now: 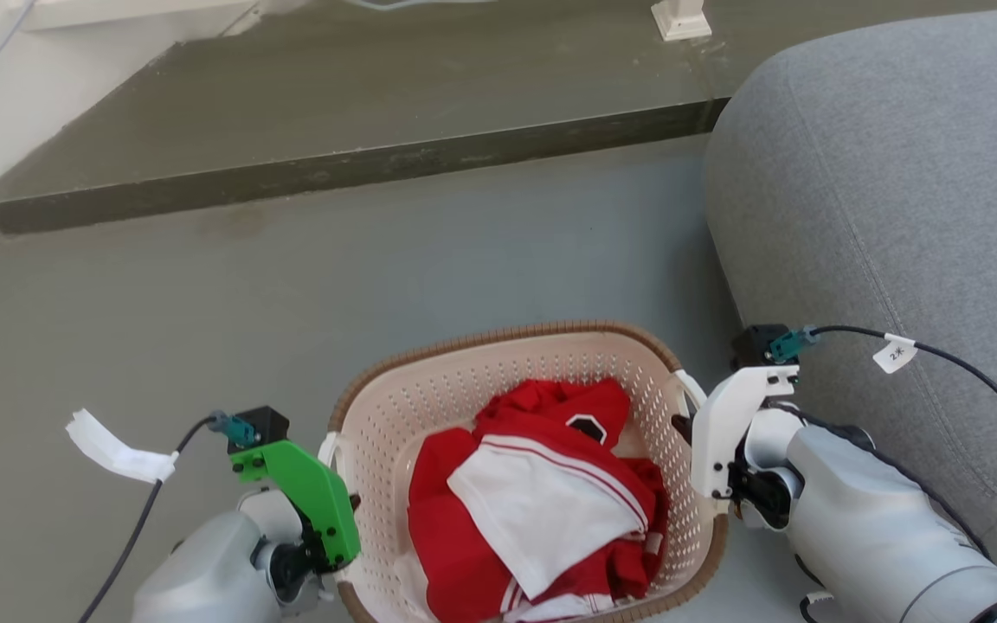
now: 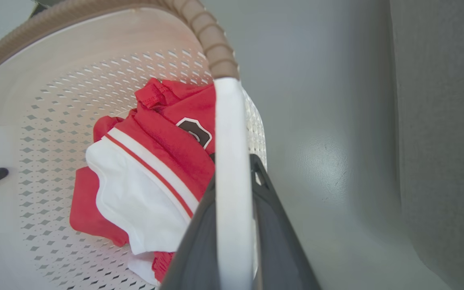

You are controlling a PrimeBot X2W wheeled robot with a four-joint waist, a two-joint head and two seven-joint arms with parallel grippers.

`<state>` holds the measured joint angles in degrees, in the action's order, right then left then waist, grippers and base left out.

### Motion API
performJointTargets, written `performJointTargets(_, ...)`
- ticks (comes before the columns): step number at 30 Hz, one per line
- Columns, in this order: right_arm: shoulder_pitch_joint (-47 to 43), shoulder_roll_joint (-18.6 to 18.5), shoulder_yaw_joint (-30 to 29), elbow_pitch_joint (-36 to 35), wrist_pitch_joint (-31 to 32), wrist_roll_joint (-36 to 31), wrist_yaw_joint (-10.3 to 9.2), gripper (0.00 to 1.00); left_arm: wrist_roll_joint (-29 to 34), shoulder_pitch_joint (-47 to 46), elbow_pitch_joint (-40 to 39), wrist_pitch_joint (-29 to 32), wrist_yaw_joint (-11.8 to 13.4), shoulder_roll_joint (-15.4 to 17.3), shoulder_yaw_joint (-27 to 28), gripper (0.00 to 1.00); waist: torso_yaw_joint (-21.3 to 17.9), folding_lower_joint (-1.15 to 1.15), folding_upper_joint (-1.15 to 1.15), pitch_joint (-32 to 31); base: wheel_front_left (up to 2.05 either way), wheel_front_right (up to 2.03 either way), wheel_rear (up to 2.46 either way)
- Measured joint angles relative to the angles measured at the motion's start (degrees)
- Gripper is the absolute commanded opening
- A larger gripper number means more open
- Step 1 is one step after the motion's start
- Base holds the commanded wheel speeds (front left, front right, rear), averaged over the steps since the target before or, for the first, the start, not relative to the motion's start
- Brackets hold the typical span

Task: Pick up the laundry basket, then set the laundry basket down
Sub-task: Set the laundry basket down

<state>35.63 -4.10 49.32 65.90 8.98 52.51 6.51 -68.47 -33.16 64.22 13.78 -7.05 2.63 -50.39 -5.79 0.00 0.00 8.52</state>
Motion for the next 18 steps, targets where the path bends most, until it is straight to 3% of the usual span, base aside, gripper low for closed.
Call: performJointTargets(18, 5.8, -1.5, 0.0, -0.8, -6.8, 0.0, 0.02, 0.0, 0.2, -5.6, -3.8, -6.6, 0.0, 0.9, 0.1, 0.0, 0.4, 0.0, 0.0, 9.1, 0.0, 0.0, 0.0)
